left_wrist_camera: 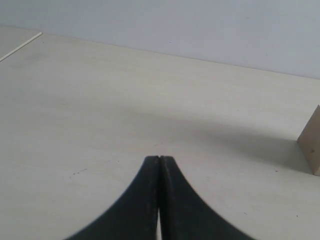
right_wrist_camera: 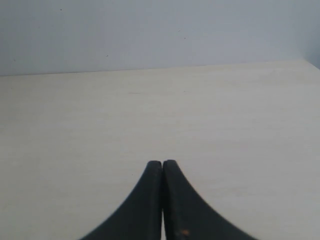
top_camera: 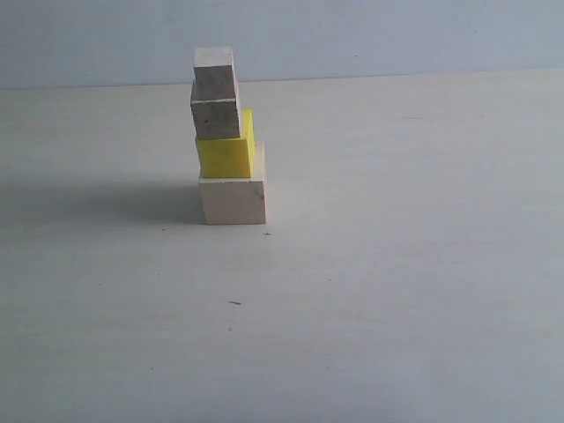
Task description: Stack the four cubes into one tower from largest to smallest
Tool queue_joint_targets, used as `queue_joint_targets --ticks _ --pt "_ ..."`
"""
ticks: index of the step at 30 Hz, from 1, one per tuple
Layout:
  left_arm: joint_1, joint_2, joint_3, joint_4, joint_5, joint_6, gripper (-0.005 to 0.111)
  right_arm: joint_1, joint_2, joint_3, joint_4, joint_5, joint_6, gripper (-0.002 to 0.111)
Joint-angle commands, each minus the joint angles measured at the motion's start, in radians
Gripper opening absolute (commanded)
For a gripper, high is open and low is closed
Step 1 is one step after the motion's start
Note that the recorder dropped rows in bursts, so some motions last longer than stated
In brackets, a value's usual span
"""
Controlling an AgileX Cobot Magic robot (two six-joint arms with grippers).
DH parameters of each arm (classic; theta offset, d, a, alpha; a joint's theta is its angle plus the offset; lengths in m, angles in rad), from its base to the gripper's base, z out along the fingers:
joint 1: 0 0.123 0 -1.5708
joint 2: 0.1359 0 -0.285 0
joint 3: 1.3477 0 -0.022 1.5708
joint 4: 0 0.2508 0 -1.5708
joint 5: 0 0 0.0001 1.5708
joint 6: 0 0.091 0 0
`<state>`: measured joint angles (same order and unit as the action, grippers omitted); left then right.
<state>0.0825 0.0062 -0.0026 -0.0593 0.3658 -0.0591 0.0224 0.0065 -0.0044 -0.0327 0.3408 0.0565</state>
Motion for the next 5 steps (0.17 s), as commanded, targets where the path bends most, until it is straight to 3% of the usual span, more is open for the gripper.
queue_joint_targets --ticks 1,5 --pt "-0.007 -0.006 0.003 0.005 -0.006 0.000 0.000 -0.007 -0.007 0.004 -0.001 -0.005 -0.004 0.000" --pt "-0.007 -0.006 0.003 0.005 -0.006 0.000 0.000 -0.007 -0.007 0.004 -0.001 -0.005 -0.004 0.000"
